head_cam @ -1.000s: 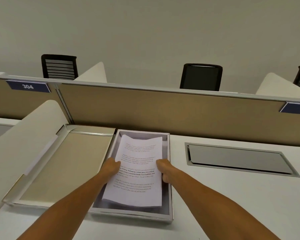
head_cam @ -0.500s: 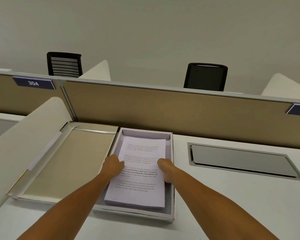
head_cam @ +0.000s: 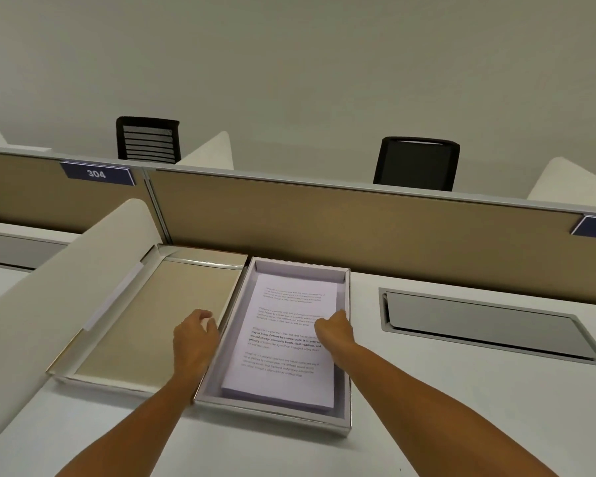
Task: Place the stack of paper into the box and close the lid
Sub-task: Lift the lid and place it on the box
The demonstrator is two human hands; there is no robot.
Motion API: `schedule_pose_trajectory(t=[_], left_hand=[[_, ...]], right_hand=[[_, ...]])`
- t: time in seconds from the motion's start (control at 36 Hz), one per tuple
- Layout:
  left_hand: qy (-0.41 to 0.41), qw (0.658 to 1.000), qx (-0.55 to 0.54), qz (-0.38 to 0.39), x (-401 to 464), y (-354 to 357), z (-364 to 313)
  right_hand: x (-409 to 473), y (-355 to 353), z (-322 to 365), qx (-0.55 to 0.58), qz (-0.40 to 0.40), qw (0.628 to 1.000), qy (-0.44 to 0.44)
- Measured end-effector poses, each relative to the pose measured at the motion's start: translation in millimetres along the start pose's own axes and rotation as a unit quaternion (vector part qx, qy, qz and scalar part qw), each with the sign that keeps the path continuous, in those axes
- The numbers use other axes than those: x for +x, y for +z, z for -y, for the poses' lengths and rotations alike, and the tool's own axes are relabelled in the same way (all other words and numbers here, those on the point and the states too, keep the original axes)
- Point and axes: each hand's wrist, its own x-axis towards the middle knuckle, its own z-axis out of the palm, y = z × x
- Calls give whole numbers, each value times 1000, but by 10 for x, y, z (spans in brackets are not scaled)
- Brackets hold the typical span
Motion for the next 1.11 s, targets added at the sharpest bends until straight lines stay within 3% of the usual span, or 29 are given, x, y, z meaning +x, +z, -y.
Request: schedule_pose_trajectory(t=[0.08,0.17,0.33,0.47,0.56,0.69,0.86,1.11], left_hand=[[-9,992,105,-69,-53,-139,165],[-79,980,143,-115,-87,-250,341],[-253,947,40,-195,-190,-394,631],[-379,911,-24,-159,-220,-449,889],[-375,919,-38,-113,-257,-418,976],[-364,912,-118,-147,-309,-447,912],[-246,909,-245,-232,-498,-519,726],[-121,924,-272,-239,-786,-513,509]], right_hand=[[-88,0,-19,-36,-13,997,-67],[-172,37,-25,-81,-14,988,-127],[-311,206,-25,-150,40,966,-205],[-411,447,39,-154,86,958,-226],[-478,577,62,-153,109,954,-232],[-570,729,125,-145,142,949,-241],[-704,807,343,-111,168,947,-250],[-1069,829,883,25,198,949,-244]])
